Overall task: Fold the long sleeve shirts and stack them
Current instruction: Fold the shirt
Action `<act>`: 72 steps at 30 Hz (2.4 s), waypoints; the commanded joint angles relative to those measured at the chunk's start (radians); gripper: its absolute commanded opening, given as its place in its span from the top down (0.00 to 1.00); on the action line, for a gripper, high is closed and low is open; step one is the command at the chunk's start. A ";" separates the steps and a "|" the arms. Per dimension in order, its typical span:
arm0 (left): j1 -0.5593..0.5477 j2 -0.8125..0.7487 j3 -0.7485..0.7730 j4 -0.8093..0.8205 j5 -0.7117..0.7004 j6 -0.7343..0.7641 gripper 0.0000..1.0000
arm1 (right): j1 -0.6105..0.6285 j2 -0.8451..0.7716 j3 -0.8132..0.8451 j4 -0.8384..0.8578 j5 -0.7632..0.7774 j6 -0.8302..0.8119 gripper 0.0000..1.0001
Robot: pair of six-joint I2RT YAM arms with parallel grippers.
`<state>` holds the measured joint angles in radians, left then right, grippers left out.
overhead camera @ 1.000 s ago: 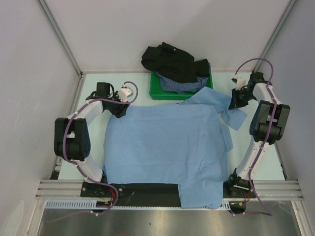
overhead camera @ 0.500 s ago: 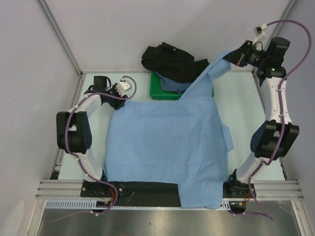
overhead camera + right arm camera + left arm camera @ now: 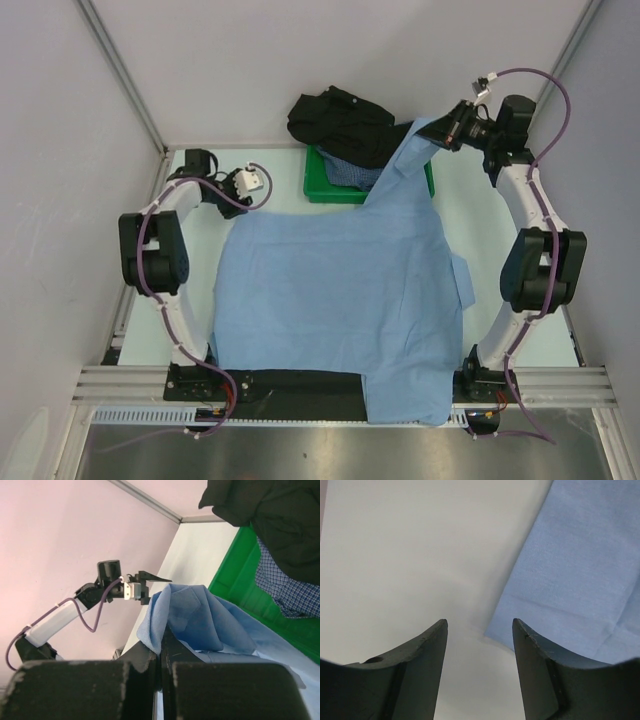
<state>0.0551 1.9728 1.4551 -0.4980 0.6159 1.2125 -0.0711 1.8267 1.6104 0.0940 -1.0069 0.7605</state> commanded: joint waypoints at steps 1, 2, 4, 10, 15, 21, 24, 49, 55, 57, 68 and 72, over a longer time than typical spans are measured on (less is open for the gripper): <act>0.003 0.096 0.128 -0.099 0.088 0.125 0.40 | -0.007 -0.084 -0.010 0.104 0.001 0.065 1.00; 0.002 0.119 0.192 -0.158 0.090 0.136 0.40 | -0.007 -0.096 -0.013 0.102 0.002 0.066 1.00; 0.002 0.187 0.253 -0.223 0.090 0.176 0.43 | -0.004 -0.106 -0.018 0.105 -0.004 0.069 1.00; 0.002 0.264 0.353 -0.327 0.079 0.229 0.45 | 0.005 -0.113 -0.020 0.072 -0.004 0.043 1.00; 0.000 0.264 0.352 -0.349 0.099 0.246 0.44 | 0.011 -0.113 -0.029 0.062 -0.007 0.031 1.00; 0.008 0.227 0.376 -0.352 0.123 0.222 0.43 | 0.014 -0.112 -0.030 0.044 -0.010 0.007 1.00; 0.008 0.215 0.375 -0.373 0.128 0.243 0.42 | 0.014 -0.110 -0.032 0.036 -0.013 0.000 1.00; -0.003 0.190 0.343 -0.441 0.073 0.260 0.94 | 0.005 -0.285 -0.220 0.036 -0.032 0.063 1.00; -0.004 0.149 0.307 -0.447 0.068 0.269 0.86 | -0.007 -0.383 -0.328 -0.016 -0.025 0.016 1.00; -0.009 0.155 0.309 -0.447 0.070 0.269 0.66 | -0.007 -0.386 -0.340 -0.020 -0.029 0.016 1.00; -0.034 0.270 0.379 -0.447 0.025 0.282 0.56 | -0.027 -0.405 -0.351 -0.045 -0.048 0.026 1.00; -0.043 0.256 0.355 -0.484 0.007 0.308 0.80 | -0.027 -0.429 -0.379 -0.016 -0.065 0.062 1.00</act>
<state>0.0235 2.2433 1.7954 -0.9344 0.6205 1.4681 -0.0959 1.4517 1.2503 0.0494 -1.0328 0.7879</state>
